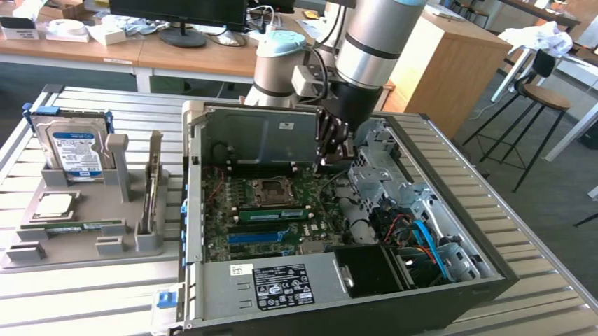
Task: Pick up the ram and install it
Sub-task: 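Press down the ram until it locks into place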
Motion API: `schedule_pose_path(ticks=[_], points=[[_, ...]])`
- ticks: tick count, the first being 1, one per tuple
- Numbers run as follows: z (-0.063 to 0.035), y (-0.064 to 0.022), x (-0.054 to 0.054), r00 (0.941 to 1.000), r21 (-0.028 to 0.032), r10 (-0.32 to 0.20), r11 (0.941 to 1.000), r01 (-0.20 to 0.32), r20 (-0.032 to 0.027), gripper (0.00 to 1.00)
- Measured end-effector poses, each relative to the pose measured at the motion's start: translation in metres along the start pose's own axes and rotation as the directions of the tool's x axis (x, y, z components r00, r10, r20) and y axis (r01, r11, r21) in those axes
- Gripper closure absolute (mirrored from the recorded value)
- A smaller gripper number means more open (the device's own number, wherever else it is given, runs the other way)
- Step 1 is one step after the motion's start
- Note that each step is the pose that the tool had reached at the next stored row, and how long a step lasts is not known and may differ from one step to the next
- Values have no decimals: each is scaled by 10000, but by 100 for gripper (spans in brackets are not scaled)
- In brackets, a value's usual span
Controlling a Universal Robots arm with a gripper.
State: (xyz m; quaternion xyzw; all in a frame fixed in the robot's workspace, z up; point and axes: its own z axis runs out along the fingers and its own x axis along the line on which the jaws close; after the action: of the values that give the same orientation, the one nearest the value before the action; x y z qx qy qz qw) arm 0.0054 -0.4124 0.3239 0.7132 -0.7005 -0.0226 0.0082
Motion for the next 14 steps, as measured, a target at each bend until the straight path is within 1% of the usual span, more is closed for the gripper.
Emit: schedule_pose_path(ticks=[14], points=[[85,-4,3,10000,0,0,10000,0,0,90]])
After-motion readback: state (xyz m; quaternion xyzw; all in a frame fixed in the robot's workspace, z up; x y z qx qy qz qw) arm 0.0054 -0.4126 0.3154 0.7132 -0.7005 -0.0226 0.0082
